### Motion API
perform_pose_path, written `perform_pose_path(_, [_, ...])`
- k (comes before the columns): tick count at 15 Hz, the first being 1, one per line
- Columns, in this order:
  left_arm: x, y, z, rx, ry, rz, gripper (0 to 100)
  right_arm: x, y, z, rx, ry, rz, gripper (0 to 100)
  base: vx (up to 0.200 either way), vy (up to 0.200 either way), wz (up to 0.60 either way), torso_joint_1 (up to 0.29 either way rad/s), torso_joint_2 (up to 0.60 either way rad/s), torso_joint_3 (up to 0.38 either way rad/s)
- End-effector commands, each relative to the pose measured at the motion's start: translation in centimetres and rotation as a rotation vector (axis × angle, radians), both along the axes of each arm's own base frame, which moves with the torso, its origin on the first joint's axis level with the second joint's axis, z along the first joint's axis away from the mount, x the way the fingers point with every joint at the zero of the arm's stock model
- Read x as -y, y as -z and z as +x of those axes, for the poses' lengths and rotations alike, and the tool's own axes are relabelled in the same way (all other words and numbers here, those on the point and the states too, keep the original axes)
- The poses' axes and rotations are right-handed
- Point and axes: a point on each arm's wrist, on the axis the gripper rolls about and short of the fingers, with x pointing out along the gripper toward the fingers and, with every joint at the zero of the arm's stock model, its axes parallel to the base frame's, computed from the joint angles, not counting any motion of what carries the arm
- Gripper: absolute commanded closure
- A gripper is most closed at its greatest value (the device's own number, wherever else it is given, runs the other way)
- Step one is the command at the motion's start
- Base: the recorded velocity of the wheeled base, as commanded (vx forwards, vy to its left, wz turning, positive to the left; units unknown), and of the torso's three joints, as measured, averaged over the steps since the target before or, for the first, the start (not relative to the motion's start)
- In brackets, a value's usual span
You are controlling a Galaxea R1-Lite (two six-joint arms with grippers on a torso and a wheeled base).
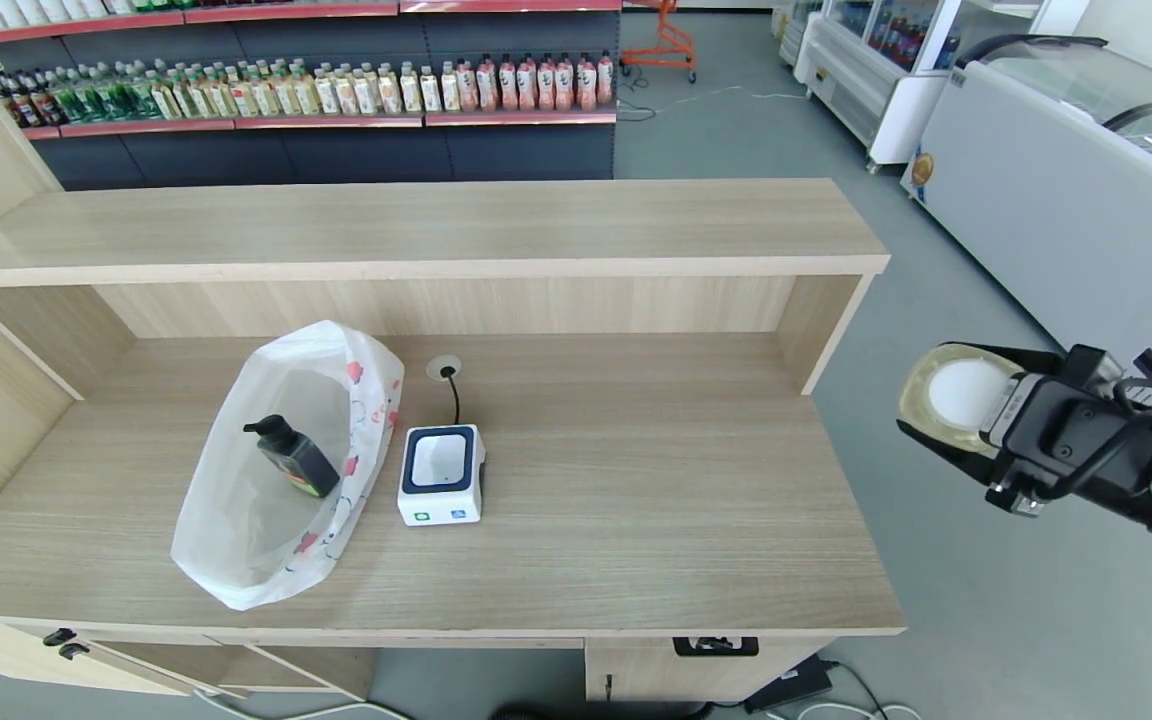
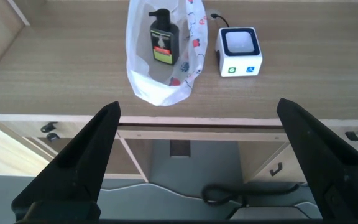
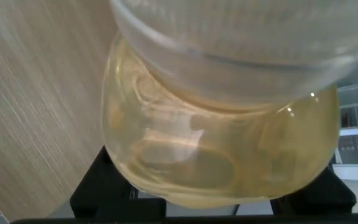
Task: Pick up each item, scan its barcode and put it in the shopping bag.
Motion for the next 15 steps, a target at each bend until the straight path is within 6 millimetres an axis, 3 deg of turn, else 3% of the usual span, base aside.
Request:
perform_pose_path(1, [0.0,0.0,0.0,0.0,0.0,0.001,0,0.3,0.2,-1.6,0.009,0.02,-0.005,100,0.0,0.0,0.0,0.0,0.0,0.0])
perform_pose_path(6, [0.0,0.0,0.0,0.0,0.0,0.001,0,0.4,0.1,-2.1,0.026,0.035,-0.02,100,0.0,0.0,0.0,0.0,0.0,0.0])
perform_pose_path(15, [0.0,0.0,0.0,0.0,0.0,-0.002,0,0.2,-0.7,-1.4,0.046,0.031,-0.011,100,0.0,0.2,0.0,0.002,0.0,0.001])
